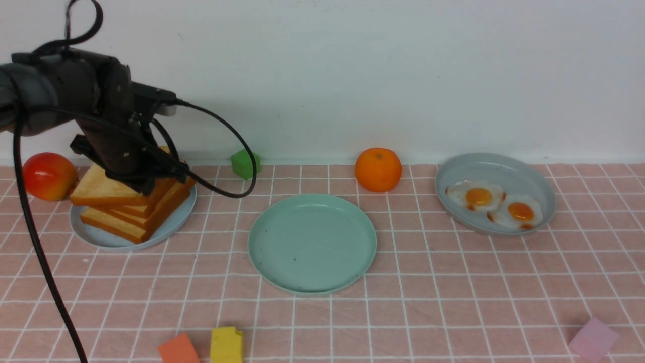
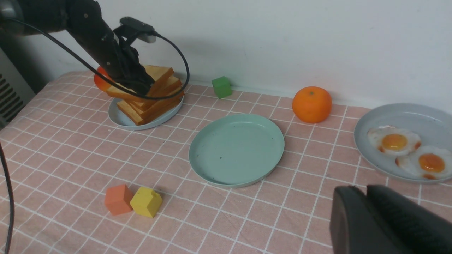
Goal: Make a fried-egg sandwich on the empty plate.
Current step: Use the left arm to grab a slice of bread
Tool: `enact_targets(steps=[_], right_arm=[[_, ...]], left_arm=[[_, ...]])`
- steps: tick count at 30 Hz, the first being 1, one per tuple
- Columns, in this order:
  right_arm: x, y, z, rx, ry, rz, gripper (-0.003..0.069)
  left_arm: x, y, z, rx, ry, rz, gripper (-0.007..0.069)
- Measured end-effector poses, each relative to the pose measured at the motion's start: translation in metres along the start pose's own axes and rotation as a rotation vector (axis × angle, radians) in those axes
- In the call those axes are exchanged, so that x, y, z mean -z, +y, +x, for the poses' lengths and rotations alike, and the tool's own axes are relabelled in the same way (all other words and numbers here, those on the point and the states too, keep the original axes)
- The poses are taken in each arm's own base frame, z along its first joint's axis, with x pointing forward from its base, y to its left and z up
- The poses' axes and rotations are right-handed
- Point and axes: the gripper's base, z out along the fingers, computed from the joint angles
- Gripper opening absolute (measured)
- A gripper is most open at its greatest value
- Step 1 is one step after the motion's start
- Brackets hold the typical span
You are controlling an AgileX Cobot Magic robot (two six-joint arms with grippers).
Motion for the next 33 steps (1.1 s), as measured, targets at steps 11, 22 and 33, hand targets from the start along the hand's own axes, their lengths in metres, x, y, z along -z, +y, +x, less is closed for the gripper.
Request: enact_targets(steps=[11, 22, 33], right_arm=[[0.000, 0.000, 0.000, -0.003, -0.001, -0.004, 0.0094], [0.000, 0.001, 0.001, -0.002, 0.013, -0.006, 0.0101], [0.000, 0.001, 0.003, -0.001, 0.037, -0.011, 0.0108]], left_arm=[[0.005, 0.000, 0.000, 0.007, 0.002, 0.005, 0.0274], [-0.021, -0.004, 0.005, -0.002, 0.042, 0.011, 0.0290], [-0.032, -0.004, 0.006, -0.019, 0.058, 0.000, 0.0216]])
